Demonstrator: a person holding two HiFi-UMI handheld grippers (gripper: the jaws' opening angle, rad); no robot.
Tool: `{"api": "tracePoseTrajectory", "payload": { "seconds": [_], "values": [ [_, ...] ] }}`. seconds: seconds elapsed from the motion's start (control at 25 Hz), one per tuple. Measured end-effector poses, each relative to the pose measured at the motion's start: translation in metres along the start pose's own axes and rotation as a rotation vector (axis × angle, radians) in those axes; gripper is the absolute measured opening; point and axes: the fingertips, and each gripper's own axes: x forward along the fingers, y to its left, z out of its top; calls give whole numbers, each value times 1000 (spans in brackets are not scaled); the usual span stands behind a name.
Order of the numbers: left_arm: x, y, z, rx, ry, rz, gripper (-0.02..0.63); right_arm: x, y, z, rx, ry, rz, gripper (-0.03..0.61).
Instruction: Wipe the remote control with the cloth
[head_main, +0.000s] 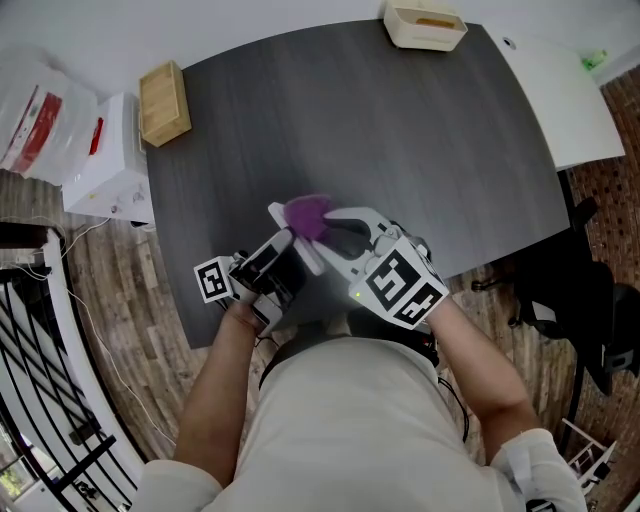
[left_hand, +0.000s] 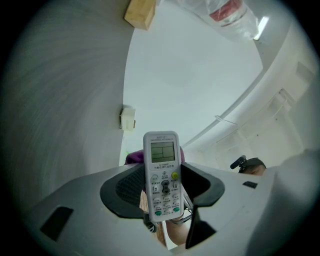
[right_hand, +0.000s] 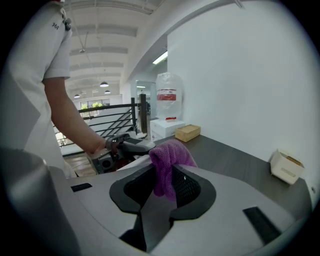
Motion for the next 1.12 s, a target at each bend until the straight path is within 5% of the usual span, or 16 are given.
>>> {"api": "tracePoseTrajectory", "payload": {
  "seconds": [0.28, 0.64, 1.12],
  "values": [
    [-1, 7, -2, 35, 44, 64, 227, -6, 4, 0, -192, 63, -35, 106],
    [-8, 1, 32, 29, -140, 25, 225, -10, 8, -3, 42, -16, 13, 106],
    [-24, 12, 56, 81, -250, 117, 221, -16, 35, -16, 85, 6, 56, 106]
  ]
}}
